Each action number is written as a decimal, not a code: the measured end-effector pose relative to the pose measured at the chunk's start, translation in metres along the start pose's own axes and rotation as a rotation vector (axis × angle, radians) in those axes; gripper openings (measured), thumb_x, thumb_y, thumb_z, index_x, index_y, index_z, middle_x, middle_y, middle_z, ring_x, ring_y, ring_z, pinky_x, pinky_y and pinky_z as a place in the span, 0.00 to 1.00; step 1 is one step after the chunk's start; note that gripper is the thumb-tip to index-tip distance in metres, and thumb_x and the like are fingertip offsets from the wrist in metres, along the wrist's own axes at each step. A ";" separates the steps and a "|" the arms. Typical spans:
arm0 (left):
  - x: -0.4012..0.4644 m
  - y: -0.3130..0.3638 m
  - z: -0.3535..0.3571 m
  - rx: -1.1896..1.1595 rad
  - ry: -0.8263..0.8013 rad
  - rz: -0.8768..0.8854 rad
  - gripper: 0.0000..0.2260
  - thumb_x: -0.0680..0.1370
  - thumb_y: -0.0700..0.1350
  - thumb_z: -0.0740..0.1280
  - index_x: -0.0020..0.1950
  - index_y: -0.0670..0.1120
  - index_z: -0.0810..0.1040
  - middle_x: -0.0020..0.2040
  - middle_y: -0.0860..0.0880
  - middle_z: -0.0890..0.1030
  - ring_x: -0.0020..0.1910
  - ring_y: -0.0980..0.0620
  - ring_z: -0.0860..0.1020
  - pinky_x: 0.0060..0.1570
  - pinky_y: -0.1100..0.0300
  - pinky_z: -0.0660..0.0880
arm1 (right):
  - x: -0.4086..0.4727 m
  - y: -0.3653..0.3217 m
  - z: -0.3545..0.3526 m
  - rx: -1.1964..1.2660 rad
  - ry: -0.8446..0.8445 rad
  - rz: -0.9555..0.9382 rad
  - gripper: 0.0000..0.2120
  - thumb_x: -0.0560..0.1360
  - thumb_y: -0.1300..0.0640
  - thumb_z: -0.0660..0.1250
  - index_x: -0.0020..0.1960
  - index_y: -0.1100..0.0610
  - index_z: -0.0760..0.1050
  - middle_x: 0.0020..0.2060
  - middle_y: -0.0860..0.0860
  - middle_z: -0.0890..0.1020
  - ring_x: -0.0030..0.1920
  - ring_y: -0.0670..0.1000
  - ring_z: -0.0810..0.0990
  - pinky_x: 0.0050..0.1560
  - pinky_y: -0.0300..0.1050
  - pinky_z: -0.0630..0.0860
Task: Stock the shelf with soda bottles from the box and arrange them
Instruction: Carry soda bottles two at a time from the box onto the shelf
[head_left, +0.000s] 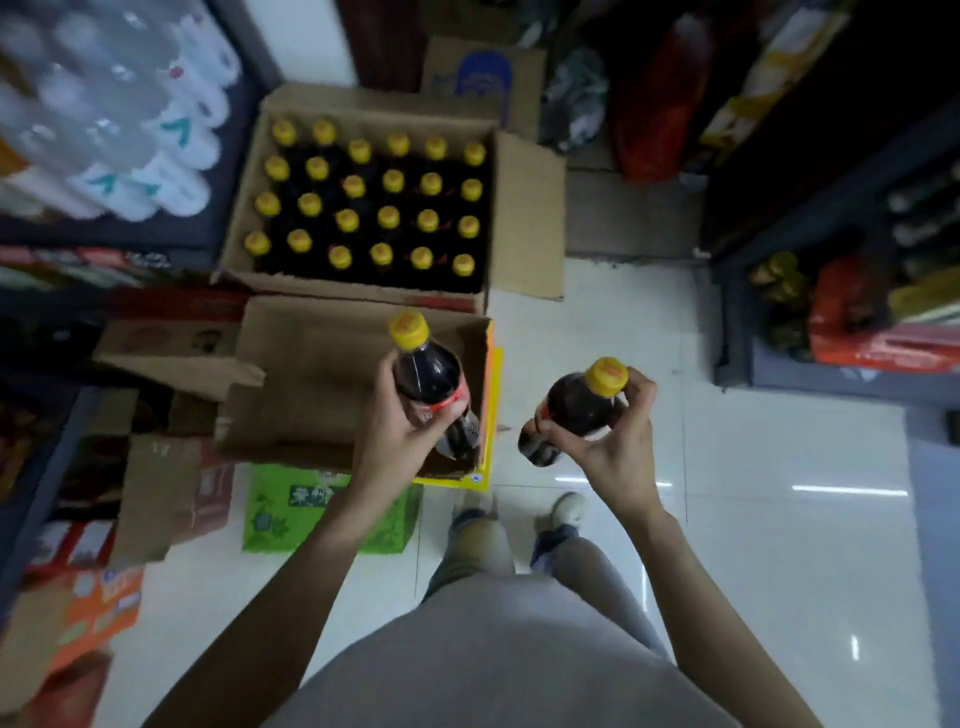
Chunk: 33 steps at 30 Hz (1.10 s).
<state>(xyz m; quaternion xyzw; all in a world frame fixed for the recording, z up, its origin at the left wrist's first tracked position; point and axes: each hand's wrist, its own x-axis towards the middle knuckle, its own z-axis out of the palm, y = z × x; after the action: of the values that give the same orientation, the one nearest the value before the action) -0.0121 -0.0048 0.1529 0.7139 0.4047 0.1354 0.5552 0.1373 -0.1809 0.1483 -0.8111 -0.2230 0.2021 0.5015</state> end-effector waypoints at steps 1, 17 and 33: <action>0.001 0.010 0.013 0.011 -0.043 0.027 0.31 0.68 0.54 0.76 0.63 0.63 0.61 0.62 0.56 0.74 0.62 0.57 0.74 0.61 0.69 0.68 | -0.008 0.005 -0.015 0.023 0.073 0.018 0.39 0.60 0.61 0.82 0.59 0.48 0.59 0.53 0.36 0.70 0.49 0.39 0.75 0.51 0.28 0.71; -0.083 0.139 0.369 0.235 -0.396 0.288 0.34 0.62 0.66 0.67 0.66 0.67 0.60 0.57 0.63 0.74 0.59 0.52 0.76 0.58 0.58 0.69 | -0.108 0.138 -0.342 0.096 0.509 0.116 0.32 0.66 0.44 0.71 0.68 0.39 0.64 0.60 0.38 0.74 0.60 0.41 0.73 0.59 0.29 0.67; -0.078 0.373 0.681 0.053 -0.392 0.899 0.36 0.70 0.70 0.63 0.68 0.46 0.68 0.60 0.55 0.77 0.59 0.64 0.75 0.56 0.73 0.71 | -0.002 0.188 -0.706 0.197 0.612 -0.103 0.32 0.69 0.43 0.69 0.71 0.37 0.62 0.64 0.41 0.75 0.63 0.42 0.75 0.61 0.37 0.73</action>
<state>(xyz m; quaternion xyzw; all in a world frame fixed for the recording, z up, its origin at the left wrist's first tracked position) 0.5349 -0.5476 0.2732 0.8438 -0.0523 0.2143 0.4892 0.5554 -0.7673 0.2718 -0.7694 -0.0819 -0.0562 0.6310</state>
